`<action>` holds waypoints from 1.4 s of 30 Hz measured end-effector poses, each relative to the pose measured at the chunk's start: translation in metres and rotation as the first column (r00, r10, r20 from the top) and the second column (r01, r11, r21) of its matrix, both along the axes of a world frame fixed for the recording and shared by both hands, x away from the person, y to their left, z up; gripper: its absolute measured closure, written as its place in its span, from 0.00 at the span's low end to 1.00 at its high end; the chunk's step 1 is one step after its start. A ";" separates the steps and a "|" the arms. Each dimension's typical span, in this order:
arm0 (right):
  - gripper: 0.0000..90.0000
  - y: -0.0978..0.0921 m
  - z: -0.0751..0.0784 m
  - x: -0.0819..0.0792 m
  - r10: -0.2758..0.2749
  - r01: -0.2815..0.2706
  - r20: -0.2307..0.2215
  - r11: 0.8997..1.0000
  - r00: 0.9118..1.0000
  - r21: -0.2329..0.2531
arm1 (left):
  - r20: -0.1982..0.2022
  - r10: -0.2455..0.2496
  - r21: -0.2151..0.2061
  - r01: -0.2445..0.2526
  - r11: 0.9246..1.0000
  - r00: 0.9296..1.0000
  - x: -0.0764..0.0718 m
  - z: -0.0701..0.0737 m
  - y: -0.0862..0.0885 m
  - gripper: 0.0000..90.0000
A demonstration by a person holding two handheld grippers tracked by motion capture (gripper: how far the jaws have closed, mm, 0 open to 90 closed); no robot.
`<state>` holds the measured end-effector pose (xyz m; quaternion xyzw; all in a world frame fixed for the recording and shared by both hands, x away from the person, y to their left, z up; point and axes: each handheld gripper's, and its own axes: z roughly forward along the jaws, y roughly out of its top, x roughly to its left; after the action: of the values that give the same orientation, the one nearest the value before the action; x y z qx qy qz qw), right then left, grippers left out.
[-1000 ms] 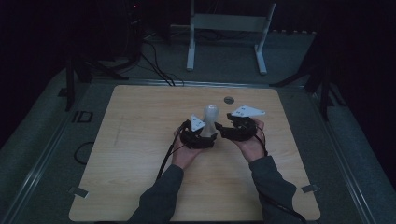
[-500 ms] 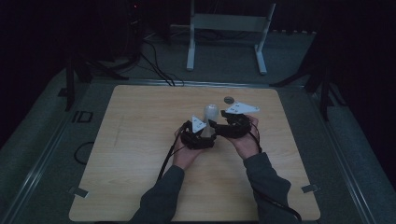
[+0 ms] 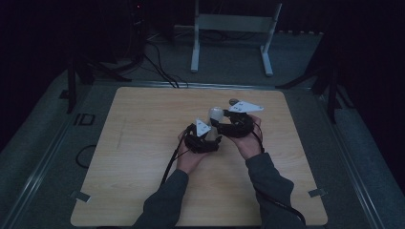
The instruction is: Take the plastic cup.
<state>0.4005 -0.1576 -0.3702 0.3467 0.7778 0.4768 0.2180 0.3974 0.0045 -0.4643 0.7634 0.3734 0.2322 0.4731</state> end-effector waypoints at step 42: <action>0.43 0.009 0.013 0.013 0.024 -0.023 -0.017 0.998 1.000 0.060 | 0.022 -0.006 0.009 0.006 1.000 1.000 -0.003 -0.001 0.001 0.23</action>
<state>0.4134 -0.1486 -0.3573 0.3480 0.7690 0.4996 0.1950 0.3948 0.0054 -0.4655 0.7640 0.3647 0.2408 0.4747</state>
